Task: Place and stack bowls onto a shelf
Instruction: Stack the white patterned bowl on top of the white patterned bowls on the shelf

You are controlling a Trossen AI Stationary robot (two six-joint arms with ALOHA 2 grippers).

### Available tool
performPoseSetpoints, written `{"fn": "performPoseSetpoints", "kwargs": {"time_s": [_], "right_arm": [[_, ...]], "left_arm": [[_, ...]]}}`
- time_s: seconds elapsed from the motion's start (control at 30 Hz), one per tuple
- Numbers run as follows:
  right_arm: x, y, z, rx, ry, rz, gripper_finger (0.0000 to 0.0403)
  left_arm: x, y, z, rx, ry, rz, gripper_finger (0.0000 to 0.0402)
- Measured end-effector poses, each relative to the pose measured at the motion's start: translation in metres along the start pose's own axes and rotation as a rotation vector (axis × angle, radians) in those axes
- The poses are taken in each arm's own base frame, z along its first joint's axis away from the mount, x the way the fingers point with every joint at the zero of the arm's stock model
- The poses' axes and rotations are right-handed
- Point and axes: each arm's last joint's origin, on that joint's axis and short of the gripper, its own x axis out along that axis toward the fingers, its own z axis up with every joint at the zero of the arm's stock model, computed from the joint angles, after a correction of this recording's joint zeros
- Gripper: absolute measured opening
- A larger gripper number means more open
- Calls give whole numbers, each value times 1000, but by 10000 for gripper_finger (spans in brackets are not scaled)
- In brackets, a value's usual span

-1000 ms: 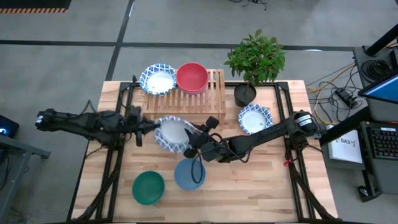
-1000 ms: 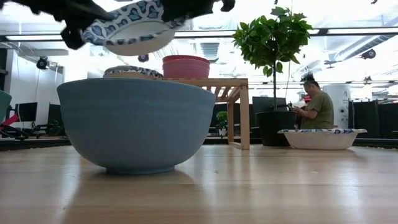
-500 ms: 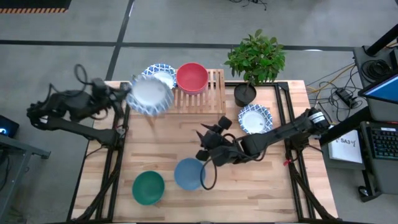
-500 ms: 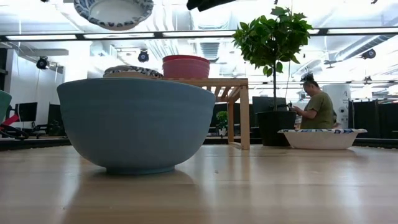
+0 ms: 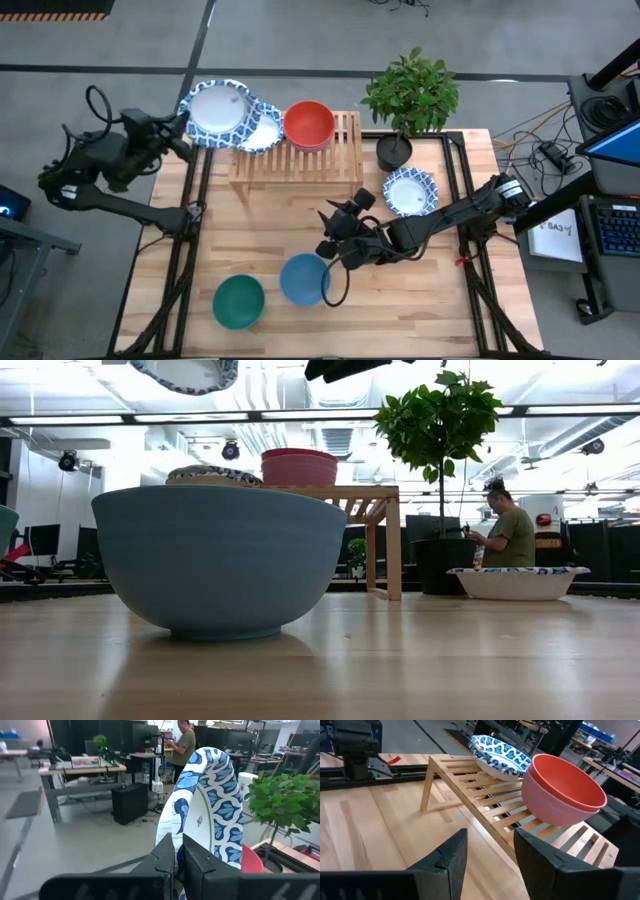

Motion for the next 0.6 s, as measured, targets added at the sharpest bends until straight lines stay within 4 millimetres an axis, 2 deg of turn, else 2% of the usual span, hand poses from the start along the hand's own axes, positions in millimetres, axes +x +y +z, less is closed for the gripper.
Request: {"fn": "performPoseSetpoints", "kwargs": {"time_s": [0.27,0.5,0.6], "right_arm": [[0,0,0,35,-1,0,151],[0,1,0,56,-1,3,151],[-3,2,-1,69,-2,10,151]], "left_arm": [[23,-22,22,126,-45,50,0],[51,-21,50,132,1,-65,0],[68,-11,62,159,74,22,0]]}}
